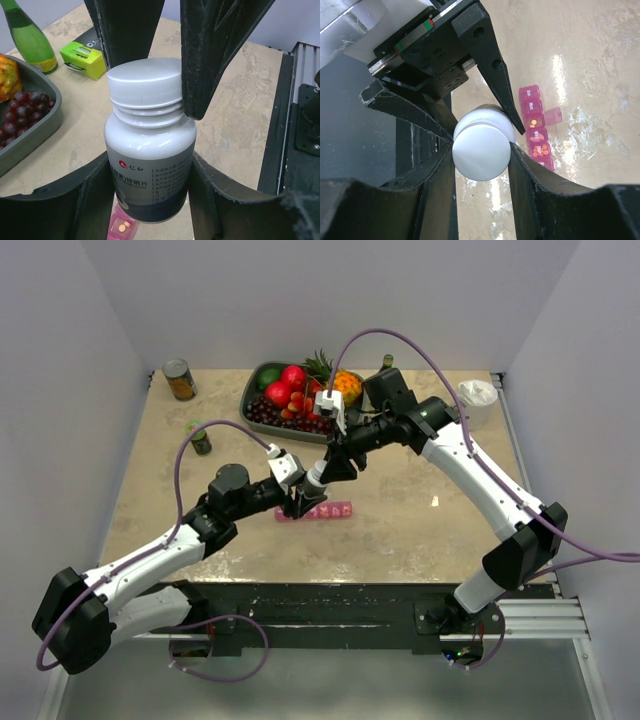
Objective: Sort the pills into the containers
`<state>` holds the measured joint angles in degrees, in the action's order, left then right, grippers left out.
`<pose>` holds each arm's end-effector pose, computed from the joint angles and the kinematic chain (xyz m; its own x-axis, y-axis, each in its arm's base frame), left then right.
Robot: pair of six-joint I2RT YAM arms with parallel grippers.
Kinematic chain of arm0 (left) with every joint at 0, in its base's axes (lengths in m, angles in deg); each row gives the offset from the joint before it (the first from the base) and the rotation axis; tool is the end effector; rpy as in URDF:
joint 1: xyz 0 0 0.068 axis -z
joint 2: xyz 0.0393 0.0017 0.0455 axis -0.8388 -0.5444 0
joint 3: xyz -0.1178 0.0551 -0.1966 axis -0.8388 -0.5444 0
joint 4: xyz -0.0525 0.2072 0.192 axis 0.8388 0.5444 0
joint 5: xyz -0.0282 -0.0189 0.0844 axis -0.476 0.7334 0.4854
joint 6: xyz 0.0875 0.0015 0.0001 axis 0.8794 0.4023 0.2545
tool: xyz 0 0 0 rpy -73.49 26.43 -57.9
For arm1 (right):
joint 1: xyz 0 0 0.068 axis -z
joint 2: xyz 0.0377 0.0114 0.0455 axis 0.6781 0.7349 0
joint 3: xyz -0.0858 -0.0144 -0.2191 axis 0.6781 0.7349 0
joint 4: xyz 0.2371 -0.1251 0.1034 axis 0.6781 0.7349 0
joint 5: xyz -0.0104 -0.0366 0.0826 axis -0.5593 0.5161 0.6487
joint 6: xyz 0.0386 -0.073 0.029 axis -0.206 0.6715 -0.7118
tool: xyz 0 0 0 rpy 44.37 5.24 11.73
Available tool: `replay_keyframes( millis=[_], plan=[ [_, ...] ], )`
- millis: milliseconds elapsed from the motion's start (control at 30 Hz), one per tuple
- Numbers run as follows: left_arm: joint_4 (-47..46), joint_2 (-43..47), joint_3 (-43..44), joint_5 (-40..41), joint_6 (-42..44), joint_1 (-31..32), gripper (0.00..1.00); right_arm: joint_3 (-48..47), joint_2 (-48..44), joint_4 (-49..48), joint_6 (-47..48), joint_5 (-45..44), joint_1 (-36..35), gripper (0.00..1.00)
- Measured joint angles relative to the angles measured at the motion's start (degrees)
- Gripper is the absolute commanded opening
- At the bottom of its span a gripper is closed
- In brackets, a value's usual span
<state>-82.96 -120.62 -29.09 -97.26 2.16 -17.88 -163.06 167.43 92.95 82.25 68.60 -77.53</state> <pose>0.2301 -0.2284 0.2303 -0.0870 0.0592 -0.9944 0.8911 0.4510 -0.0511 0.2751 0.2617 0.3290 -0.2623 -0.4922 -0.8300 -0.9635 0.0857 0.2537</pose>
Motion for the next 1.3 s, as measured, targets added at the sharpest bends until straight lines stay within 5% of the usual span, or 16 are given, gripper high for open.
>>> replay_keyframes(
  millis=[500,867,1300],
  plan=[
    [-1.77,-2.27,0.85,2.16,-3.52,0.00,0.00,0.00,0.00,-0.02,0.02,-2.38,-0.17,0.64],
    [-6.64,-3.30,0.68,2.01,-5.42,0.00,0.00,-0.02,-0.42,1.11,0.31,-2.71,-0.70,0.97],
    [-10.58,-1.42,-0.46,0.00,-5.44,-0.02,0.00,-2.38,-0.59,4.87,2.62,-1.22,3.52,0.99]
  ],
)
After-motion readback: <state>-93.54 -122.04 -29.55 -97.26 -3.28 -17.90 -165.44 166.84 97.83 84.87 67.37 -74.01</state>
